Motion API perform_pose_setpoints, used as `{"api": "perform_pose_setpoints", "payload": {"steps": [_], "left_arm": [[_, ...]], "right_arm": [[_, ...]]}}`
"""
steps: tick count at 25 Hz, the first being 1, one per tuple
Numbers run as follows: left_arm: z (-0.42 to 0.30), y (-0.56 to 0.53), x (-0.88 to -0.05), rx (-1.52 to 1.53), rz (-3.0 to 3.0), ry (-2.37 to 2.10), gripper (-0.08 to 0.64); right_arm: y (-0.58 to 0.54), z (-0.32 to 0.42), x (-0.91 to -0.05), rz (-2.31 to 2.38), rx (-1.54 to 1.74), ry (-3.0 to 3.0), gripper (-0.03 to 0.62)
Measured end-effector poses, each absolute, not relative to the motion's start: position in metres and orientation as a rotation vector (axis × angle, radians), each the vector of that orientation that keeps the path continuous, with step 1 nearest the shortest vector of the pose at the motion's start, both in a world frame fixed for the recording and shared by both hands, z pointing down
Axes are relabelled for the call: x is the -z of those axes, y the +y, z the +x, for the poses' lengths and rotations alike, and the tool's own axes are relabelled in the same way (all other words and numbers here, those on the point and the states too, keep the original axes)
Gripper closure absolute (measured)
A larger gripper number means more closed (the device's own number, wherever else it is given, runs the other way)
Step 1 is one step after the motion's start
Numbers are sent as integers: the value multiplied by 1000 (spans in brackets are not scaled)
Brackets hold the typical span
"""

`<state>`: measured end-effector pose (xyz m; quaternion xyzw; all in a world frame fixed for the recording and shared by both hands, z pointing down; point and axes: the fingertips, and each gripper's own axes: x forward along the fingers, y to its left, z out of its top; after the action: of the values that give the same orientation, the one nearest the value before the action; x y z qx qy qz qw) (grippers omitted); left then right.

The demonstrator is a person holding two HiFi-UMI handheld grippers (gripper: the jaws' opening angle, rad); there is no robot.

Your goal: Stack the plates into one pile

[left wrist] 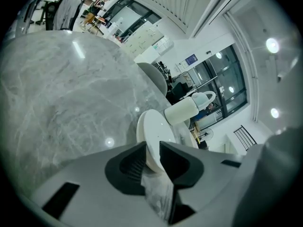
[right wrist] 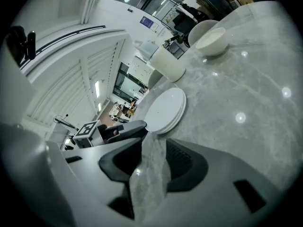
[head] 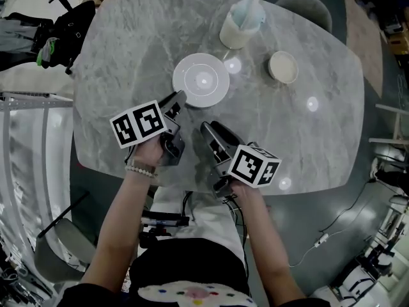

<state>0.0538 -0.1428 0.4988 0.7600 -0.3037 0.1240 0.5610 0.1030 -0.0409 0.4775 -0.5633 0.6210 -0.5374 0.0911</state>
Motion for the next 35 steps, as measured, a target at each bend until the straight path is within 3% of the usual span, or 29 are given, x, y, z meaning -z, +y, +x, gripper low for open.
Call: {"api": "perform_pose_setpoints", "payload": {"steps": [6, 14, 20, 25, 35], "left_arm": [[54, -141, -494, -346, 1875, -660, 372], [43, -141, -471, -392, 2071, -688, 358], [26, -135, -429, -371, 2218, -727, 486], [17, -125, -389, -383, 2380, -728, 546], [10, -95, -305, -298, 2594, -690, 549]], "right_arm": [[-23, 105, -475, -1722, 1581, 1870, 428], [-11, 107, -451, -1858, 1431, 2014, 468], [-8, 118, -420, -2055, 1209, 2090, 589], [-3, 124, -387, -2163, 1014, 2142, 589], [14, 121, -324, -2232, 750, 2240, 589]]}}
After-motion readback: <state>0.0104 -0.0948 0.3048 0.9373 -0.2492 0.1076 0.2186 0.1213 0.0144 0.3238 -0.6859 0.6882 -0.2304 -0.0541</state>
